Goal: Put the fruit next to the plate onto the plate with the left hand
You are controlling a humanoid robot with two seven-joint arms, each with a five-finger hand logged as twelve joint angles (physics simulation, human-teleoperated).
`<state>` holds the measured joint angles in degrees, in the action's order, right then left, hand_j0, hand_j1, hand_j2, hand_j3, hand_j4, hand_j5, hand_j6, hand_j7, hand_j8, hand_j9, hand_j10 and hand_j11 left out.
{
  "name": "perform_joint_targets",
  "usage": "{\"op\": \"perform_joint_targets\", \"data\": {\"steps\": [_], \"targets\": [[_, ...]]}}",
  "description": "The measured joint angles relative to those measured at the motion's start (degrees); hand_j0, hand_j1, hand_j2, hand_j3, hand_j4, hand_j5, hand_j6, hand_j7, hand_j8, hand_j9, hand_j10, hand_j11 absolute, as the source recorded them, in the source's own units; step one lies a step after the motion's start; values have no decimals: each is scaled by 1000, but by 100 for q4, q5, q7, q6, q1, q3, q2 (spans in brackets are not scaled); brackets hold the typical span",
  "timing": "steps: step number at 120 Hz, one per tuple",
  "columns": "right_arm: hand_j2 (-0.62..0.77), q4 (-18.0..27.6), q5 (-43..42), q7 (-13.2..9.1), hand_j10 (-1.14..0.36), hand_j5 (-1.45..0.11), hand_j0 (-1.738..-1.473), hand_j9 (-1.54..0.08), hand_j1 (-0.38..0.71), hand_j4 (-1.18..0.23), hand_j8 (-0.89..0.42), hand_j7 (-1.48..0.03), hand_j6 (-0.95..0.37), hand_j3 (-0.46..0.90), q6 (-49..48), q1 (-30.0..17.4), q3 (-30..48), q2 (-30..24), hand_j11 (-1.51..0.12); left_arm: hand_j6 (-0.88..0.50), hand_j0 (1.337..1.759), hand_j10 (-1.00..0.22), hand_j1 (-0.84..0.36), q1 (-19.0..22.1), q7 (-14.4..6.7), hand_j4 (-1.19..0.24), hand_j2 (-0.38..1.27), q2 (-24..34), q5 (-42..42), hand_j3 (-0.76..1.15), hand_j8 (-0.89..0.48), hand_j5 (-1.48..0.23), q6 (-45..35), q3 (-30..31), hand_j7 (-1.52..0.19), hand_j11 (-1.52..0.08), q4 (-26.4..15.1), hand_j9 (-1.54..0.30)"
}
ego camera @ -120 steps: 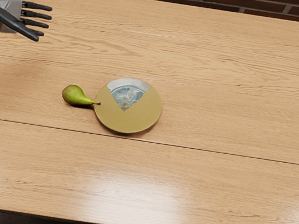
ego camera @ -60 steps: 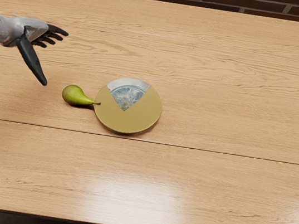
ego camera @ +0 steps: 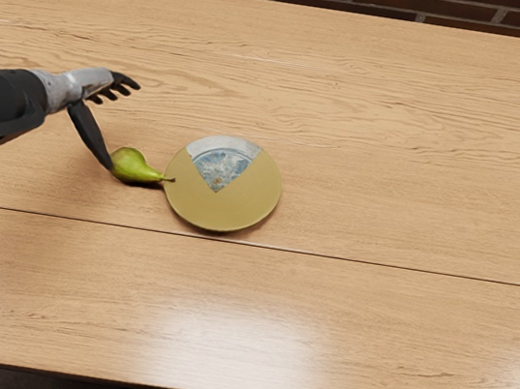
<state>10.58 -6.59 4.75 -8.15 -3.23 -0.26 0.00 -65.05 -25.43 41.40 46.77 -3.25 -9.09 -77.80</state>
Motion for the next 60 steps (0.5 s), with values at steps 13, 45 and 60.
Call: {"op": "perform_joint_targets", "data": {"steps": [13,45,60], "targets": [[-3,-23,0,0,-17,-22,-1658,-22,-329,-17,-17,-22,-17,0,4,-1,0,0,-22,-193,1658,-191,126,30,1,-192,40,-146,71,0,-192,-245,-75,92,-244,-244,1,-244],[-3,-112,0,0,-17,-22,-1658,-22,-329,-17,-17,-22,-17,0,6,-43,0,0,-22,-280,1658,-279,21,221,11,-279,58,-202,116,0,-280,-358,-198,166,-358,-358,3,-358],[-3,-134,0,0,-17,-22,-1658,-22,-329,-17,-17,-22,-17,0,6,-57,0,0,-22,-297,1658,-296,0,247,17,-296,62,-245,121,0,-297,-381,-259,170,-381,-380,4,-381]]}}
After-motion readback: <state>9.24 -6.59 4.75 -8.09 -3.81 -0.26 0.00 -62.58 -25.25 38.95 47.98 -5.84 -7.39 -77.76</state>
